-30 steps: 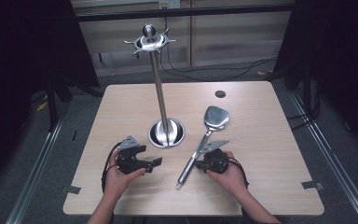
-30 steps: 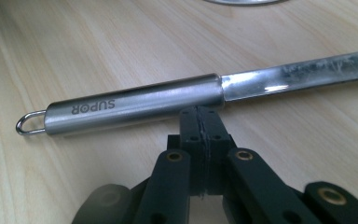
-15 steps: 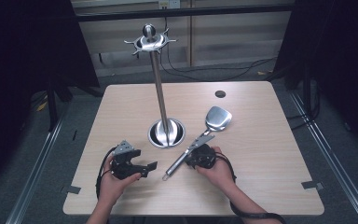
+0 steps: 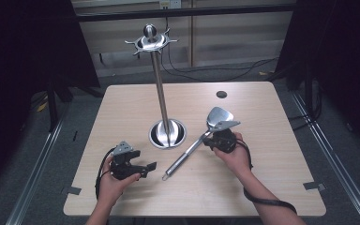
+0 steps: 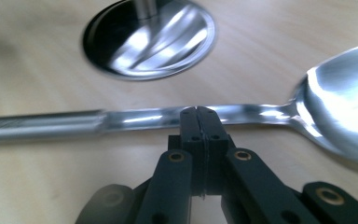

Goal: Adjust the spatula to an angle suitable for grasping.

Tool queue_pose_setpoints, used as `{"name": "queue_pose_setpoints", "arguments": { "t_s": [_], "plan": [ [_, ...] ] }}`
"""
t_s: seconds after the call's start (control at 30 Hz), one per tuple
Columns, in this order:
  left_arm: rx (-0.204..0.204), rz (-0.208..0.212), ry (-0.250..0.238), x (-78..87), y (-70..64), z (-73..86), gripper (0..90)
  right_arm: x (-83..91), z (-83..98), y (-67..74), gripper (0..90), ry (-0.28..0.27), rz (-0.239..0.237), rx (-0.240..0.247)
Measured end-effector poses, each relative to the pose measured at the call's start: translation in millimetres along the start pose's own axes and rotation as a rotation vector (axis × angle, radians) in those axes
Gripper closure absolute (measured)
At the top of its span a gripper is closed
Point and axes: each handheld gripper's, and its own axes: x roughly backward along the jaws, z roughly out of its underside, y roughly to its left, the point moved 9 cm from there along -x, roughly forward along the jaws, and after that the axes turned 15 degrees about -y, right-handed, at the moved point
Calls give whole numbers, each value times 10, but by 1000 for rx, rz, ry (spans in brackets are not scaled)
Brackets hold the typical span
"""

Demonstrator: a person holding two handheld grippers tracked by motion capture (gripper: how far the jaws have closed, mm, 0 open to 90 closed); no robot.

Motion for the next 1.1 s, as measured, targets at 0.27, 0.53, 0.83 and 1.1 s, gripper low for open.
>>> {"name": "queue_pose_setpoints", "arguments": {
  "t_s": [0.27, 0.53, 0.83, 1.1],
  "plan": [
    [10, 4, -14, 13, 20, -24, 79, -299, 58, -412, 900, 3, 75, -18],
    [-3, 5, -14, 20, -28, -42, 80, -520, -8, -559, 900, -13, 88, 15],
    [-25, 12, -1, 2, -65, -25, 79, -659, 73, -630, 900, 20, 54, 2],
    [-32, 17, -3, 0, -65, -39, 80, -508, 124, -671, 900, 61, 91, 9]
  ]
}}
